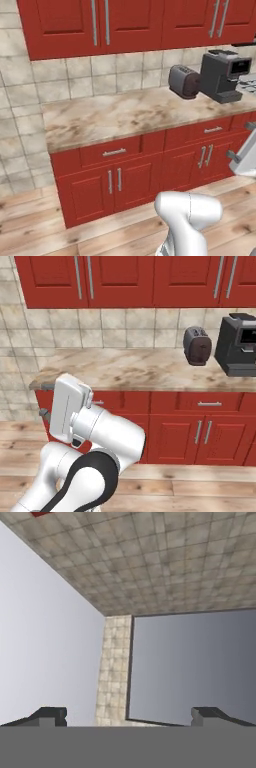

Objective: Retrieve the wine glasses from the counter and place one next to each plate.

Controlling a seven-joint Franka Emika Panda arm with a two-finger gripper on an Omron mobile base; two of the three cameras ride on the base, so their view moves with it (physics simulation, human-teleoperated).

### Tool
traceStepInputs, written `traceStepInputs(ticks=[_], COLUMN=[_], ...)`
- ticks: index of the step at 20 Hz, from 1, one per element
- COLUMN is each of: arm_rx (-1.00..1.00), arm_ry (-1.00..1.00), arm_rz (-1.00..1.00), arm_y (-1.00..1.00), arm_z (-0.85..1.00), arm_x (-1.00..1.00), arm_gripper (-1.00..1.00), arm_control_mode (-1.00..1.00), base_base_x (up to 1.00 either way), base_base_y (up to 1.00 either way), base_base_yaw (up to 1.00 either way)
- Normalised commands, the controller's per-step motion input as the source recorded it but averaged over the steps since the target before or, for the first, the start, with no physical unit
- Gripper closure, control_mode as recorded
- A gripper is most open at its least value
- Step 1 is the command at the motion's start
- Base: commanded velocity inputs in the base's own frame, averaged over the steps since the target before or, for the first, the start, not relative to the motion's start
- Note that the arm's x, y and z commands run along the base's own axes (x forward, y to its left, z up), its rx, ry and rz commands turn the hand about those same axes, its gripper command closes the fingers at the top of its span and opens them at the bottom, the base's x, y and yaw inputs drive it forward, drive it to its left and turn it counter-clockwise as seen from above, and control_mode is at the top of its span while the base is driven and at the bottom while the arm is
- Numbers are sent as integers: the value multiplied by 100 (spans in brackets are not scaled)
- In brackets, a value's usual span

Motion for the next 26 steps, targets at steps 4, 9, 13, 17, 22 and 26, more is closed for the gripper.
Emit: traceStepInputs(ticks=[4,9,13,17,22,26], arm_rx=[0,0,0,0,0,0], arm_ry=[0,0,0,0,0,0], arm_rz=[0,0,0,0,0,0], arm_y=[0,0,0,0,0,0], arm_z=[0,0,0,0,0,0], arm_x=[0,0,0,0,0,0], arm_gripper=[-100,-100,-100,-100,-100,-100], arm_control_mode=[100,100,100,100,100,100], base_base_x=[9,2,0,0,0,0], base_base_y=[-100,-100,-100,-100,-100,-100], base_base_yaw=[1,0,0,0,0,0])
